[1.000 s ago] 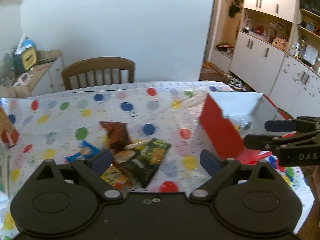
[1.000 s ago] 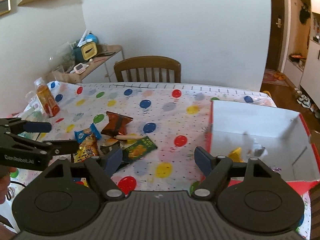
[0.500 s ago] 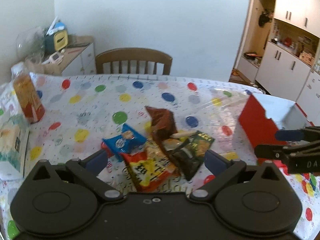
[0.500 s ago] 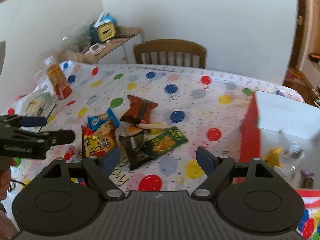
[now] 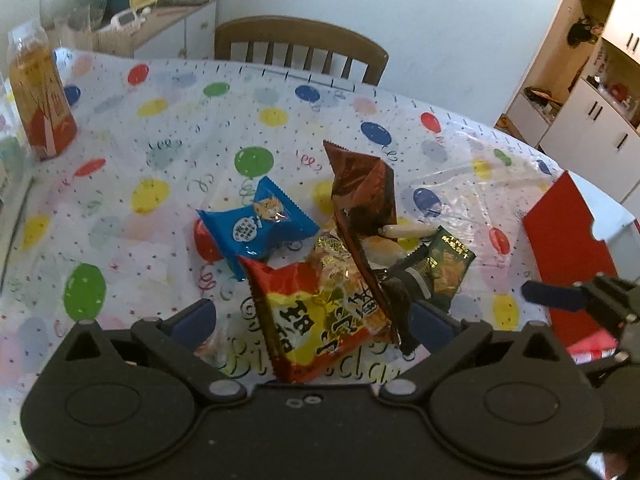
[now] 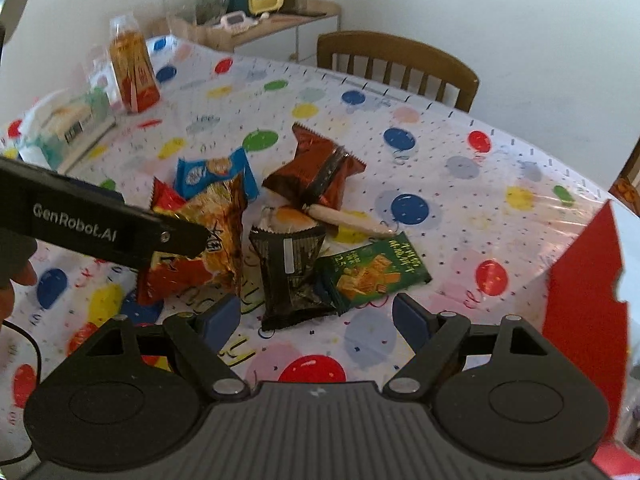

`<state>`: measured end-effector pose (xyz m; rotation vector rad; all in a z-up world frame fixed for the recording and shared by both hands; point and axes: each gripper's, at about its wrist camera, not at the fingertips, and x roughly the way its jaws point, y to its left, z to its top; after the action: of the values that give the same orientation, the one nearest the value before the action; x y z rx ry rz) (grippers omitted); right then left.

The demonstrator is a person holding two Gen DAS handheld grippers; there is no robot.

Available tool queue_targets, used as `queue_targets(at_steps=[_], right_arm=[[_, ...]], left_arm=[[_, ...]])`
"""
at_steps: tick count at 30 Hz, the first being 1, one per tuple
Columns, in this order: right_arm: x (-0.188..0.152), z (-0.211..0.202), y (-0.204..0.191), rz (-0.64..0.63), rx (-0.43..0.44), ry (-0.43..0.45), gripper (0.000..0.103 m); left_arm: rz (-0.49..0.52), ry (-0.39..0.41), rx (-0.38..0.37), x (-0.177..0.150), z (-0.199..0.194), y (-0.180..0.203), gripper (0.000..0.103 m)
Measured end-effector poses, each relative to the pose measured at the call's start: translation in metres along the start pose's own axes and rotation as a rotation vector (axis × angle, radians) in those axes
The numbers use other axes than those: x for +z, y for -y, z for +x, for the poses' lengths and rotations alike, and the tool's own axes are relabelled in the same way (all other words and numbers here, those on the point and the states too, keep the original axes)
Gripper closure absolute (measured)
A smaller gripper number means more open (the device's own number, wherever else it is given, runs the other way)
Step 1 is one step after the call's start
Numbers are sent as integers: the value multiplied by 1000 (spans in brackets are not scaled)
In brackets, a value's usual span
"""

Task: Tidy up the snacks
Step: 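Grasp the red-yellow chip bag with left tool while right tool grasps black snack pack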

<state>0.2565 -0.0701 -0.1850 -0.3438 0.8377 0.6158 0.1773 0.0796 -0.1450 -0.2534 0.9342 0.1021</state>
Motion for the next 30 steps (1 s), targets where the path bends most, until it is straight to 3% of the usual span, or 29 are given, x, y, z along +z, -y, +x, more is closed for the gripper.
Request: queue_targets(at_steps=[11, 20, 22, 30], right_arm=[[5, 37, -10, -64, 25, 0, 21], [8, 44, -14, -76, 42, 6, 49], [9, 43, -14, -73, 42, 9, 62], [9, 34, -16, -76, 25, 18, 70]], left_arm=[[-39, -92, 17, 6, 38, 5, 4], [-79, -111, -45, 8, 43, 0, 23], [-82, -109, -50, 9, 42, -1, 27], [-85, -104, -72, 10, 39, -6, 38]])
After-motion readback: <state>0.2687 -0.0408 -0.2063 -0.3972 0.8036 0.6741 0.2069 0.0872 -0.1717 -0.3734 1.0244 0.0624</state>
